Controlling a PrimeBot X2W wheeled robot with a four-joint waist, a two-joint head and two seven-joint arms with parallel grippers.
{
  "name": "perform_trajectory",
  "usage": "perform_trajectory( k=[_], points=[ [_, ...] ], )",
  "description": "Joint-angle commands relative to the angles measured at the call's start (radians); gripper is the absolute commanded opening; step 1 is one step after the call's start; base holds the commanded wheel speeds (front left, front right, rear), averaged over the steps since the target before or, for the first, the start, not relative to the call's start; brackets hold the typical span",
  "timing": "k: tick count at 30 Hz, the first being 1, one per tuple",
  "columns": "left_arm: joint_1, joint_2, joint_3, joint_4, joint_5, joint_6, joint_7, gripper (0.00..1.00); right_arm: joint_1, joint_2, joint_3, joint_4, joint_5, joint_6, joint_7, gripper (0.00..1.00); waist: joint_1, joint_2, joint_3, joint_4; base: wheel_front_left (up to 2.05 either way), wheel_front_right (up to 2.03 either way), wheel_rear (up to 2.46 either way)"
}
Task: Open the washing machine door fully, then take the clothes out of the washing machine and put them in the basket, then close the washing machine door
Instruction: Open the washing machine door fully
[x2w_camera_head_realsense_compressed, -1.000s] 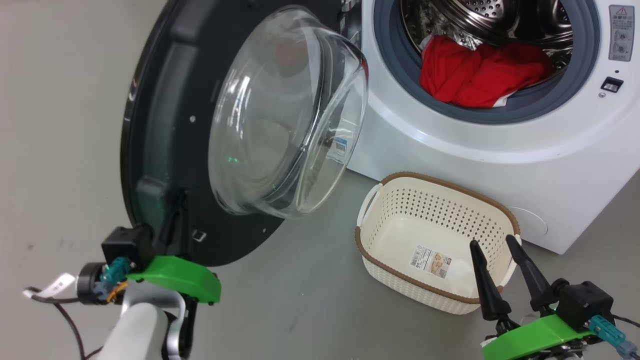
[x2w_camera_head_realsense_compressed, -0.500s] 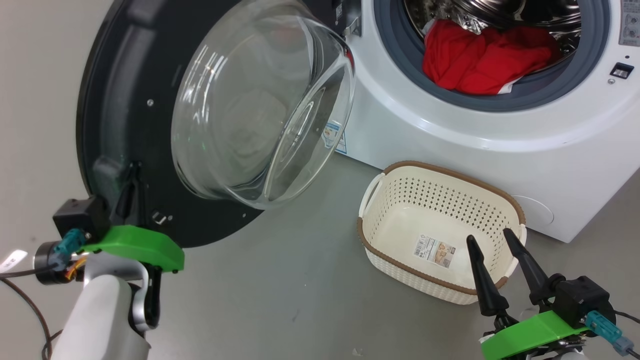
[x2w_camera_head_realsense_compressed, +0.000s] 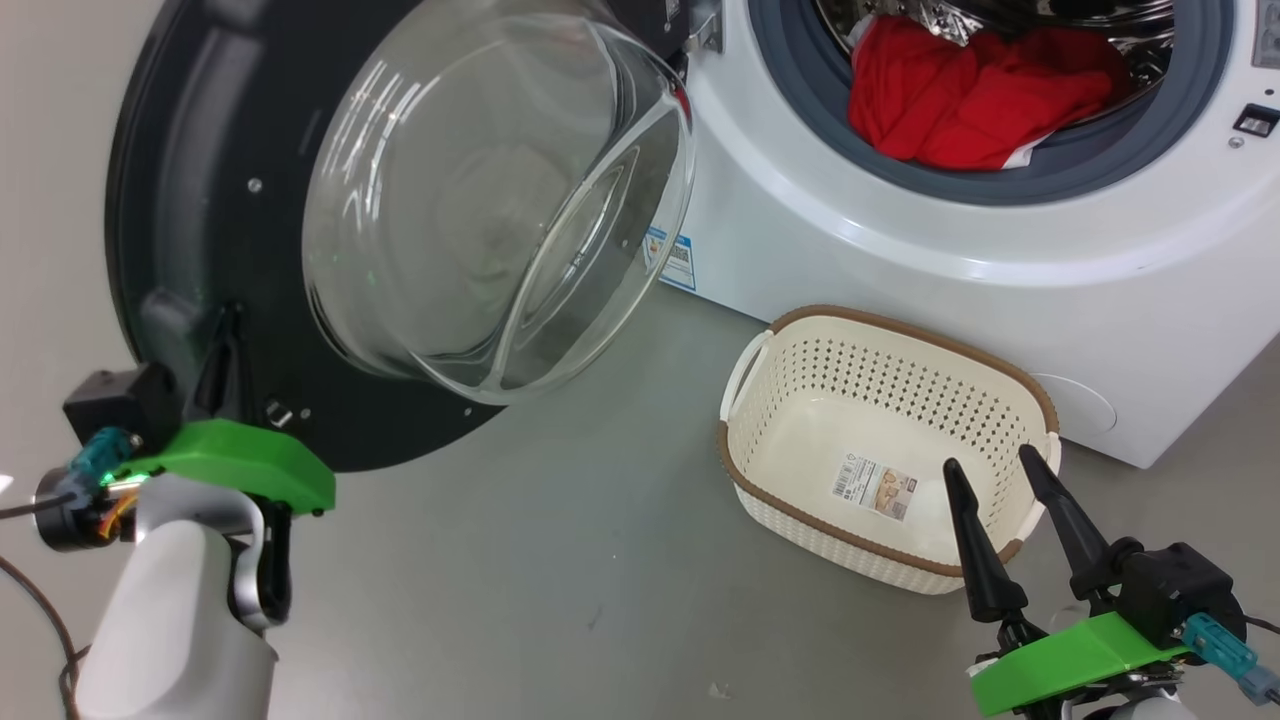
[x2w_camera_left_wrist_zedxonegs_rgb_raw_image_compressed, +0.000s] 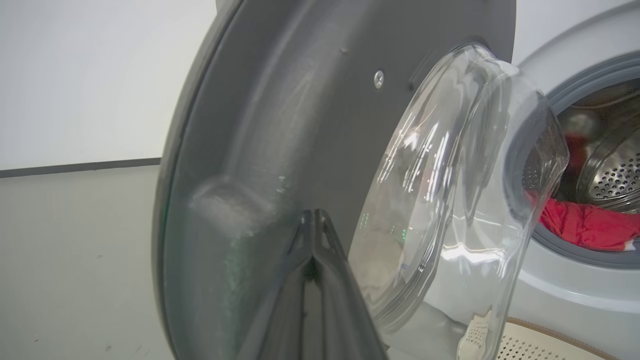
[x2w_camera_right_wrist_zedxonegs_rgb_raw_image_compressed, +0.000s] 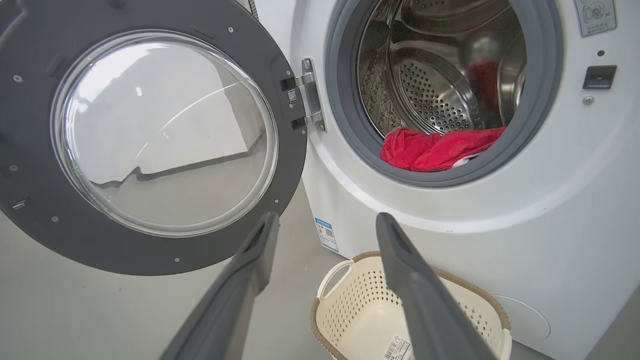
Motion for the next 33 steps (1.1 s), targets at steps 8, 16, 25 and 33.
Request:
perform_trajectory(
  k=[8, 16, 25, 33],
  points=[
    [-0.069, 0.063, 0.105, 0.02, 0.014, -0.014, -0.008, 0.0, -0.035, -0.007, 0.013, -0.047, -0.025, 0.006, 0.018, 1.0, 0.0, -0.0001, 0.024, -0.018, 0.0, 0.0, 0.0],
    [-0.101, 0.062, 0.128, 0.06, 0.039, -0.024, -0.008, 0.0, -0.039, -0.007, 0.008, -0.066, -0.04, 0.006, 0.033, 1.0, 0.0, -0.0001, 0.046, -0.028, 0.0, 0.0, 0.0],
    [-0.13, 0.067, 0.167, 0.066, 0.076, -0.01, -0.008, 0.0, -0.055, -0.007, 0.019, -0.086, -0.049, 0.006, 0.052, 1.0, 0.0, -0.0001, 0.065, -0.049, 0.0, 0.0, 0.0],
    [-0.072, 0.05, 0.193, 0.017, 0.118, -0.002, -0.008, 0.0, -0.06, -0.007, 0.022, -0.05, -0.017, 0.006, 0.028, 1.0, 0.0, -0.0001, 0.035, -0.059, 0.0, 0.0, 0.0]
  ],
)
